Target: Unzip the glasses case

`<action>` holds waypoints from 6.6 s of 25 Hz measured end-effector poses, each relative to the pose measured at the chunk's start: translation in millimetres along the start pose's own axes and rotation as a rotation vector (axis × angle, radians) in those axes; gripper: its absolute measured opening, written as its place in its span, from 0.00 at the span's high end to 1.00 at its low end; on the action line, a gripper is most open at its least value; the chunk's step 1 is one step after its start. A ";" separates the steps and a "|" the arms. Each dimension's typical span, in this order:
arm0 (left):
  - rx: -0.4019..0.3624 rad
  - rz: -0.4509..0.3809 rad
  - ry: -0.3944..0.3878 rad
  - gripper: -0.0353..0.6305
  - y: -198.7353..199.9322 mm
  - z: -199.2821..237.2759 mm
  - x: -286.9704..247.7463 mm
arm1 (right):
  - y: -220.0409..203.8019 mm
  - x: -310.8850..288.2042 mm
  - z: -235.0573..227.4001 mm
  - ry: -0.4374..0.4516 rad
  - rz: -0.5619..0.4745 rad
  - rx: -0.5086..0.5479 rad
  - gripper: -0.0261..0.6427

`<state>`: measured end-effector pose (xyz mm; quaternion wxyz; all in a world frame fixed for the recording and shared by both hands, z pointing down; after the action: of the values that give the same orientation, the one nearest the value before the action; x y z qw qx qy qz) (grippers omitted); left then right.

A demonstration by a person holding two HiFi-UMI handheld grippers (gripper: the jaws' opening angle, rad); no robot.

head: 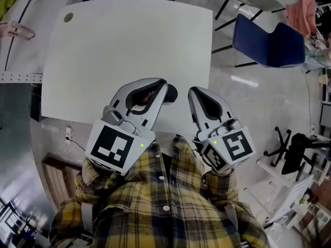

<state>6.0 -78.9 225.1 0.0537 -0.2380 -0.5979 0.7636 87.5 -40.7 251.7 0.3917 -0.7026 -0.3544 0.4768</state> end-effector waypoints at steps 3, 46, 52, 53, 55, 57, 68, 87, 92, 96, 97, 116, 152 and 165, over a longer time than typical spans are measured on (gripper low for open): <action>-0.075 0.065 -0.006 0.94 -21.9 7.6 -9.3 | -14.0 -5.1 -5.5 -0.011 0.020 -0.028 0.96; -0.419 0.631 -0.479 0.51 -221.3 9.9 -75.3 | -183.4 -43.4 -34.4 0.079 0.371 0.085 0.96; -0.417 0.627 -0.491 0.51 -217.9 6.9 -78.4 | -206.7 -51.4 -25.2 0.168 0.455 0.283 0.84; -0.417 0.626 -0.490 0.51 -218.3 5.7 -77.6 | -210.3 -52.4 -24.5 0.169 0.467 0.302 0.83; -0.418 0.624 -0.489 0.51 -219.4 4.0 -76.3 | -216.0 -54.9 -24.0 0.165 0.485 0.338 0.83; -0.423 0.623 -0.488 0.51 -219.3 2.7 -77.2 | -219.1 -58.1 -24.3 0.165 0.489 0.358 0.83; -0.429 0.607 -0.478 0.51 -212.1 3.4 -79.4 | -215.5 -62.0 -26.5 0.160 0.461 0.438 0.94; -0.470 0.591 -0.494 0.51 -216.2 0.2 -81.3 | -215.2 -55.3 -37.8 0.132 0.535 0.444 0.96; -0.480 0.586 -0.496 0.51 -215.2 -3.5 -81.4 | -205.6 -57.4 -54.9 0.132 0.556 0.492 0.96; -0.485 0.586 -0.500 0.51 -217.7 -3.4 -80.2 | -200.2 -69.5 -62.6 0.168 0.578 0.558 0.96; -0.487 0.585 -0.502 0.51 -218.0 -2.2 -79.6 | -198.9 -73.7 -63.2 0.181 0.585 0.583 0.96; -0.445 0.515 -0.327 0.51 -186.6 17.2 -82.3 | -192.8 -68.5 -75.0 0.230 0.622 0.729 0.96; 0.369 0.440 0.198 0.47 -212.1 87.4 -4.7 | -203.7 -119.4 41.7 0.301 0.569 0.578 0.96; 0.357 0.462 0.172 0.47 -218.9 99.5 1.2 | -170.0 -203.1 28.6 0.394 0.531 0.716 0.96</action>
<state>-81.9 -105.6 447.2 -0.0300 -0.4182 -0.3775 0.8256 -20.5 -136.5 475.5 0.5332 -0.6666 0.1042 0.5103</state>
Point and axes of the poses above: the fingertips, and each gripper's own axes: x backward along the fingers, z to its left, y out of its top, the point moved 2 cm from there along x, backward along the fingers, and after that the axes turned 1 degree about -x, right-handed, at the moved point
